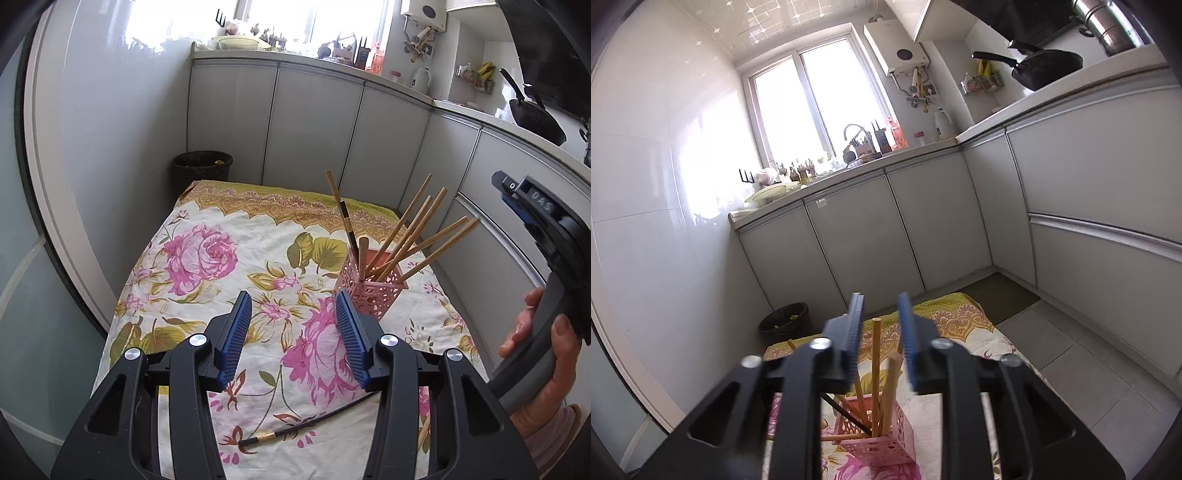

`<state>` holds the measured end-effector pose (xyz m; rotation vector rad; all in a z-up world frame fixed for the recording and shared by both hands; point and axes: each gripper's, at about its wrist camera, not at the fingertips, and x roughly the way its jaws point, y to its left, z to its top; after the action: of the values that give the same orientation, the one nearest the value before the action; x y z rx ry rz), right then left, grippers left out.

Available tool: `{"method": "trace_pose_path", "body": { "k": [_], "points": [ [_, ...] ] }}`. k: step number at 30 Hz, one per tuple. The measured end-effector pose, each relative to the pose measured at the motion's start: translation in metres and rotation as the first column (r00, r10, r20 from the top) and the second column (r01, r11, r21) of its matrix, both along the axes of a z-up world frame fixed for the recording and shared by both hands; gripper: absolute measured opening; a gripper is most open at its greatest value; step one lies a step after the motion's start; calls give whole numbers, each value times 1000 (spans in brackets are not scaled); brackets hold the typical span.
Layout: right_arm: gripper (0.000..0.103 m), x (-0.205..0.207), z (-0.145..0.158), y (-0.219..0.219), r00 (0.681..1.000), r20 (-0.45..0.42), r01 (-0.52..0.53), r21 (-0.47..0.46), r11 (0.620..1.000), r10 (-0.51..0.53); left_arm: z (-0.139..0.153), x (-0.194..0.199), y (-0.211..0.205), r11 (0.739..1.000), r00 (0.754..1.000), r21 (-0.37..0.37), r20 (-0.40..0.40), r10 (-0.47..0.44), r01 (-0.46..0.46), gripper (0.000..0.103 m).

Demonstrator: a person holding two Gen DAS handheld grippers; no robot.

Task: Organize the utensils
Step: 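Lower the right tool's wooden chopstick into the pink holder and open it, then grasp the black brush with the left tool while the right tool approaches the last chopstick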

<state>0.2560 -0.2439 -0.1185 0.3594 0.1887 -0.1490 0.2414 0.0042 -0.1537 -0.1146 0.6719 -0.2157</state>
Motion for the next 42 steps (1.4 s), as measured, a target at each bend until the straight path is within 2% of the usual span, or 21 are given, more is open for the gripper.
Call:
{"method": "trace_pose_path", "body": {
  "k": [1,5,7,8,10,13,14,15,16,18,19,21,23,24,26,28,30,33,38,42],
  "points": [
    [65,-11,6,1,1000,16,-3,-7,1000,3,1,-1,0,1000,1000,-4,-2,-3,3,45],
    [84,-64,29,8,998,57,27,-71,997,-23,8,-9,-6,1000,1000,4,-1,-24,24,49],
    [97,-94,34,7,998,52,42,-78,996,-38,8,-11,-11,999,999,7,-14,-43,43,51],
    [97,-110,35,8,997,48,62,-96,993,-58,7,-12,-15,998,998,11,-25,-59,59,53],
    [97,-138,36,14,992,49,120,-188,975,-113,5,-15,-23,995,994,12,-39,-102,103,54],
    [97,-164,33,29,980,20,191,-402,895,-200,6,-21,-35,986,987,43,-25,-158,159,64],
    [97,-170,29,35,970,11,218,-470,855,-241,8,-23,-37,982,984,50,-10,-180,180,77],
    [97,-177,22,38,964,2,230,-514,826,-267,9,-23,-40,977,979,61,-3,-204,204,95],
    [97,-182,15,37,962,-25,219,-529,820,-273,8,-22,-43,970,973,84,-5,-229,228,95],
    [97,-188,1,28,964,-134,136,-488,862,-228,-1,-15,-55,940,950,141,-72,-303,310,96],
    [97,-189,-5,20,958,-189,113,-444,889,-216,-11,-9,-63,920,932,165,-138,-336,356,96],
    [97,-186,-13,1,944,-268,92,-344,935,-192,-33,2,-76,892,903,208,-254,-347,401,96],
    [97,-177,-21,-11,921,-365,37,-270,962,-138,-54,9,-90,858,851,193,-350,-393,476,96],
    [97,-171,-26,-17,906,-408,13,-230,973,-108,-64,12,-98,836,829,213,-386,-404,506,95],
    [97,-167,-40,-23,880,-469,-8,-171,985,-74,-85,17,-120,761,790,306,-456,-410,572,93],
    [97,-161,-50,-26,856,-515,-34,-138,990,-42,-105,24,-138,686,743,358,-530,-409,633,85],
    [97,-156,-58,-33,833,-553,-38,-99,994,-24,-120,30,-150,635,694,362,-593,-409,683,79],
    [97,-151,-66,-51,816,-578,-13,19,1000,21,-132,33,-163,570,643,365,-640,-420,736,75],
    [97,-149,-84,-85,793,-600,54,237,970,102,-151,43,-172,510,572,346,-717,-397,788,66],
    [97,-149,-95,-99,786,-601,94,344,934,142,-164,50,-173,464,521,330,-765,-379,822,63]
  ]
}}
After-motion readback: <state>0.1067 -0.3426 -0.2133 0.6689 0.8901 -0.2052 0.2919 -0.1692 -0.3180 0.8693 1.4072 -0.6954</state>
